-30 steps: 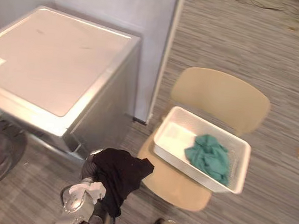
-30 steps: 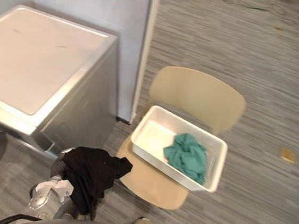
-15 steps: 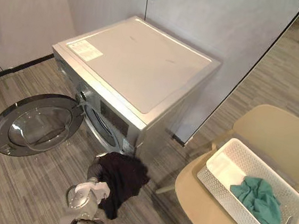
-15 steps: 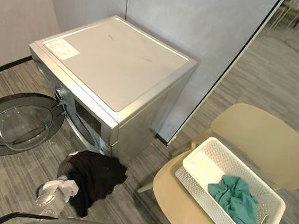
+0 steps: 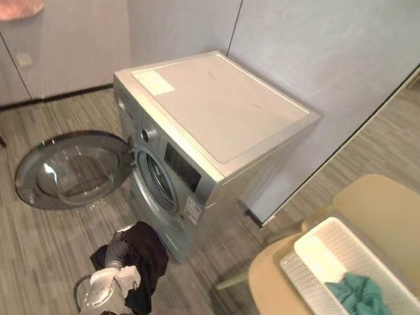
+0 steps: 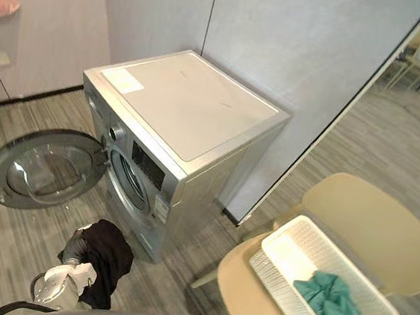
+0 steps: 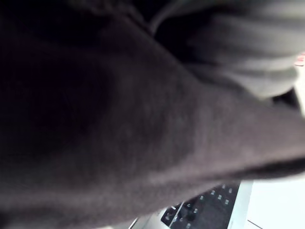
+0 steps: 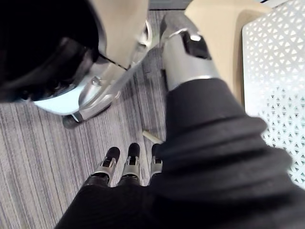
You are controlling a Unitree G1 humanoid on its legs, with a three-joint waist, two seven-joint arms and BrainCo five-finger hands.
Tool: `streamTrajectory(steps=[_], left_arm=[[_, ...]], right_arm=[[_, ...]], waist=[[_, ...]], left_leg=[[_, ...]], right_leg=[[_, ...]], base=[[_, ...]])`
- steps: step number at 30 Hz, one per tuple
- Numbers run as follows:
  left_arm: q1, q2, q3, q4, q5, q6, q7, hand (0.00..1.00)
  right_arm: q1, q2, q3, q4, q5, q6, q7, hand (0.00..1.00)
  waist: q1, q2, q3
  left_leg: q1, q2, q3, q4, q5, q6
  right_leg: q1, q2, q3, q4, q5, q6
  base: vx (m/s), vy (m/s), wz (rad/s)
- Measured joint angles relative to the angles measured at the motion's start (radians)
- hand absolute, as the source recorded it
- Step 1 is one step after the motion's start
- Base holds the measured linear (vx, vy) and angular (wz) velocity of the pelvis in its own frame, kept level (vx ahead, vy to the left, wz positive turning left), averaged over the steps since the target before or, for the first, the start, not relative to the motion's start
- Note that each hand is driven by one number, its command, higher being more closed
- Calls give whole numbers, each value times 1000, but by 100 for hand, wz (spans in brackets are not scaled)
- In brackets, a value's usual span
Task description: Pick up the laundry basket with both hands and put the clothes into the washing machine.
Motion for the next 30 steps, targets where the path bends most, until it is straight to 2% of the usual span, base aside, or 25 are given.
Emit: streamTrajectory(steps=[1, 2, 3, 6, 8, 11, 12, 14, 15, 16, 18, 19, 20, 21, 22, 23, 24, 25, 26, 27, 28, 30], left_arm=[[2, -8, -16, 0, 1, 2, -1, 100], [-1, -15, -20, 0, 1, 4, -2, 100], [-4, -31, -29, -1, 1, 6, -4, 100], [-3, -30, -53, -1, 1, 7, -5, 100], [-3, -30, -55, -8, -1, 6, -6, 100], [4, -31, -51, -36, -2, 6, -10, 100], [19, -36, -39, -54, -2, 5, -9, 100], [56, -39, -19, -70, -6, 5, -6, 100], [64, -38, -10, -71, -9, 6, -3, 100], [70, -37, 4, -71, -14, 6, -1, 100], [73, -37, 21, -72, -21, 7, 1, 100], [73, -39, 18, -72, -22, 7, 1, 100], [74, -40, 8, -71, -22, 8, 1, 100], [73, -46, 4, -64, -22, 8, 1, 100], [70, -40, -3, -37, -22, 9, 0, 100], [61, -21, 40, -4, -22, 9, 16, 100], [55, -11, 48, 6, -22, 10, 24, 100], [43, -5, 46, 17, -21, 11, 27, 100], [30, 8, 26, 18, -21, 11, 27, 100], [23, 17, 13, 18, -21, 12, 26, 100], [11, 29, -4, 21, -21, 12, 25, 100], [-9, 40, -12, 37, -19, 10, 21, 100]], right_arm=[[5, 0, 12, -3, 1, -4, 0, 0], [4, -1, 15, -3, 2, -4, 0, 0], [7, -1, 13, -6, 10, -6, 2, 0], [17, -12, 8, -10, 23, -14, -3, 0], [20, -15, 11, -21, 21, -14, -6, 0], [13, -24, 21, -30, 20, -13, -6, 0], [6, -26, 36, -34, 16, -11, -7, 0], [6, -40, 66, -44, 11, -13, -9, 0], [5, -42, 77, -45, 12, -13, -9, 0], [0, -40, 93, -45, 12, -13, -9, 0], [-7, -24, 112, -44, 11, -12, -7, 0], [-8, -20, 111, -43, 11, -12, -7, 0], [-7, -21, 104, -39, 7, -11, -8, 0], [-4, -25, 97, -35, 0, -10, -9, 0], [-6, -42, 70, -10, -9, -4, -10, 0], [-23, -12, 42, 38, -10, 7, -11, 0], [-33, -9, 37, 57, -13, 15, -8, 0], [-41, -8, 26, 67, -16, 17, -9, 0], [-49, -4, 6, 81, -14, 13, -8, 0], [-49, -3, -2, 79, -13, 11, -8, 0], [-48, -1, -19, 79, -11, 7, -8, 0], [-49, -9, -25, 59, 2, 0, -8, 0]], waist=[[0, -19, -14], [0, -16, -15], [0, 4, -14], [5, 36, -10], [10, 48, -11], [21, 59, -2], [30, 45, 9], [49, 50, 14], [50, 46, 13], [50, 30, 12], [47, -12, 9], [47, -19, 6], [42, -16, -1], [39, -6, -7], [38, 23, -27], [24, -32, -39], [13, -46, -45], [12, -50, -48], [11, -46, -48], [8, -43, -50], [4, -31, -55], [4, 5, -67]], left_leg=[[-42, -10, -13, 25, 2, -3], [-60, -11, -24, 34, 4, -6], [-77, -1, -39, 36, 10, -14], [-71, 20, -52, 77, 9, -19], [-105, 39, -52, 221, -39, -16], [-220, 63, -59, 449, -79, 4], [-263, 79, -55, 531, -81, 9], [-312, 136, -47, 651, -126, 68], [-318, 155, -49, 657, -136, 73], [-328, 190, -58, 632, -145, 78], [-332, 221, -115, 512, -134, 73], [-332, 229, -141, 468, -121, 68], [-323, 238, -210, 365, -79, 63], [-317, 237, -240, 333, -60, 63], [-312, 221, -254, 319, -18, -129], [-325, 156, -225, 372, -53, -152], [-335, 135, -220, 392, -65, -155], [-354, 113, -218, 431, -95, -147], [-368, 83, -214, 469, -128, -123], [-367, 69, -213, 472, -135, -110], [-363, 57, -207, 466, -143, -97], [-315, 50, -156, 414, -143, -65]], right_leg=[[20, 20, 78, -80, -27, 23], [18, 31, 103, -97, -32, 22], [19, 46, 113, -115, -32, 20], [60, 63, 96, -126, -35, 15], [96, 76, 95, -109, -55, 6], [94, 71, 79, -71, -116, 1], [88, 56, 75, -35, -149, -9], [88, 48, 83, -14, -154, -6], [88, 43, 87, -14, -154, -5], [85, 23, 99, -14, -150, 10], [68, -43, 126, -15, -146, 49], [61, -62, 134, -16, -146, 60], [54, -95, 157, -25, -148, 109], [55, -105, 168, -31, -151, 131], [61, -128, 202, -50, -153, 172], [82, -175, 271, -93, -144, 180], [94, -174, 297, -116, -117, 178], [97, -185, 296, -136, -56, 172], [109, -207, 306, -155, 51, 190], [104, -216, 306, -148, 88, 185], [84, -222, 312, -121, 149, 151], [-28, -236, 321, -1, 304, -20]], base=[[11, -103, 34], [28, -101, 32], [29, -91, 28], [36, -95, 23], [19, -46, 28], [-66, 36, 38], [-133, 134, 24], [-115, 176, -6], [-40, 245, -23], [34, 331, -20], [66, 334, -15], [149, 527, -7], [178, 561, -2], [271, 748, -3], [298, 649, -1], [323, 612, 6], [308, 508, 14], [276, 459, 21], [245, 458, 18], [204, 427, 19], [162, 369, -1], [179, 399, -39]])
